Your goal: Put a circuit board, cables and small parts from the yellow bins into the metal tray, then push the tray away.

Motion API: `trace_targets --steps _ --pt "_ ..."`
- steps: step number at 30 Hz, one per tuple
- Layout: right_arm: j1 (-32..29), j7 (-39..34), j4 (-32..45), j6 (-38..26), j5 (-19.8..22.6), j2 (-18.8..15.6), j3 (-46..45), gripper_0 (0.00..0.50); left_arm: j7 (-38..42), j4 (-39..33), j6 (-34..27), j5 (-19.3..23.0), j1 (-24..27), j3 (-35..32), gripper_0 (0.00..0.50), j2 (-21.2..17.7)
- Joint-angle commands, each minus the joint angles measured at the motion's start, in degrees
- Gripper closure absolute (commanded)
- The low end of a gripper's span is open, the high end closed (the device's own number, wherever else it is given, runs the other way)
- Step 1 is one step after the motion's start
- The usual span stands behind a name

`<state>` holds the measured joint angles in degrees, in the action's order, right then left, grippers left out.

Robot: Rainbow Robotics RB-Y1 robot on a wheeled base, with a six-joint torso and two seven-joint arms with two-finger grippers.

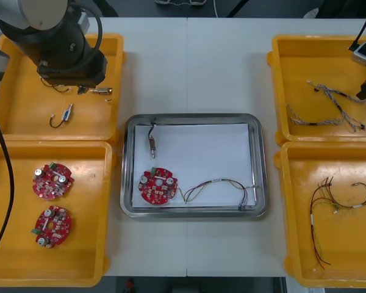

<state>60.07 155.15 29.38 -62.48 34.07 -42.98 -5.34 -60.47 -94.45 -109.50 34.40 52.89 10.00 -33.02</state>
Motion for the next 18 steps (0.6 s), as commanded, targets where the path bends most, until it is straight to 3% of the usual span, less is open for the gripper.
trace_targets --steps 1,8,18 --pt "0.0 -0.1 -0.4 1.8 0.6 0.2 -0.2 0.0 6.0 -1.9 -0.5 0.3 1.7 -1.7 0.5 0.6" --pt "-3.0 -0.1 -0.4 6.4 5.3 1.3 -0.1 0.0 6.2 -1.9 -0.5 0.2 1.6 -1.7 0.499 0.4" --pt "-4.5 -0.1 -0.4 7.6 5.8 3.1 -0.1 0.0 6.5 -2.1 -0.5 0.4 1.6 -2.3 0.499 0.2"
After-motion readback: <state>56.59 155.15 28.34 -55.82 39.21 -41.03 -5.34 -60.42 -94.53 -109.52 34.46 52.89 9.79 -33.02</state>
